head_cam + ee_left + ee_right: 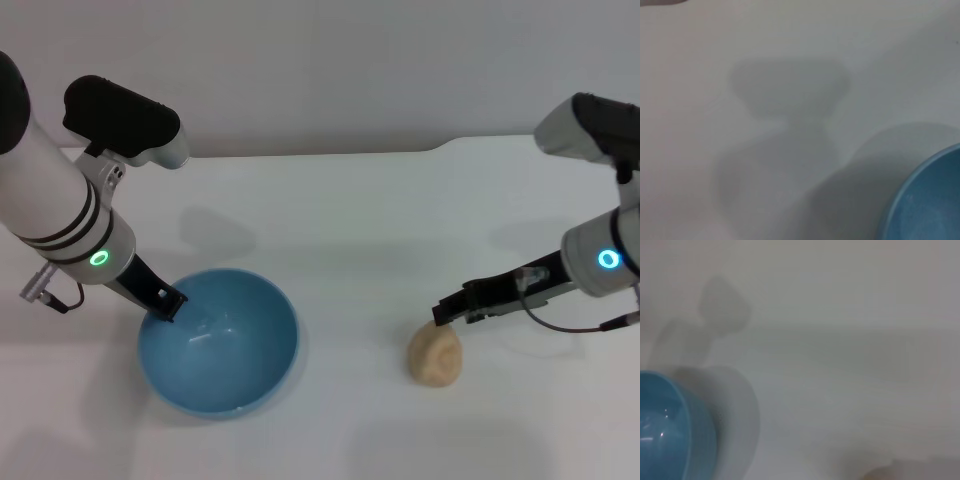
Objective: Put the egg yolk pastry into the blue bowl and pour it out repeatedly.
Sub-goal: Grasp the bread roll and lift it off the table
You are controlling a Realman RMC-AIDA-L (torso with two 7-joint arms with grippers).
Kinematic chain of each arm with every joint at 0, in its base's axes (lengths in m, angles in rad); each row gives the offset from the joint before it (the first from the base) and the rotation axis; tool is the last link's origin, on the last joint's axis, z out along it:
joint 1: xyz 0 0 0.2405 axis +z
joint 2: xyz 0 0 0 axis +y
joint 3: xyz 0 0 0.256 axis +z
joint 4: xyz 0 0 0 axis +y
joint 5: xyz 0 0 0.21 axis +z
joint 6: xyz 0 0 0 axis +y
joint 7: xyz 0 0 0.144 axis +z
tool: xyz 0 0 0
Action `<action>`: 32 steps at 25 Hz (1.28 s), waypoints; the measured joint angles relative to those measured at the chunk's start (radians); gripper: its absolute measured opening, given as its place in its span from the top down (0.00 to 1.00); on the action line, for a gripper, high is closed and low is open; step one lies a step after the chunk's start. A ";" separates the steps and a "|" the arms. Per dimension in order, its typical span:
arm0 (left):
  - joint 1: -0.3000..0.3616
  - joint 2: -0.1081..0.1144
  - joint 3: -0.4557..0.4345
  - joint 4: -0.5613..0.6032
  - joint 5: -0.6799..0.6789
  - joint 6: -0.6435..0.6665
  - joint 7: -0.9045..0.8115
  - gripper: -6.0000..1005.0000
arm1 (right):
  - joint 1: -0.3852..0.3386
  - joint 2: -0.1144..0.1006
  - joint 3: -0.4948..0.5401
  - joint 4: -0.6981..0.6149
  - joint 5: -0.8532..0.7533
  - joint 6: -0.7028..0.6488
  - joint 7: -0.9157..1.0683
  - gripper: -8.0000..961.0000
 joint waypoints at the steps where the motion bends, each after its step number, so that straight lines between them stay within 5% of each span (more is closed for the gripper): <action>1: 0.000 0.000 0.000 0.000 0.000 0.000 0.000 0.98 | 0.007 0.003 -0.001 0.016 0.002 -0.010 -0.006 0.67; 10: 0.000 -0.001 0.001 0.000 -0.001 0.000 -0.003 0.98 | 0.084 0.007 -0.006 0.212 0.001 -0.081 -0.031 0.67; 20: -0.006 -0.001 0.001 0.000 0.000 0.000 -0.002 0.98 | 0.079 0.009 -0.039 0.202 0.002 -0.096 -0.144 0.68; 32: -0.034 -0.001 0.007 0.004 -0.001 -0.012 -0.004 0.98 | -0.037 0.007 0.006 -0.102 0.158 0.002 -0.248 0.77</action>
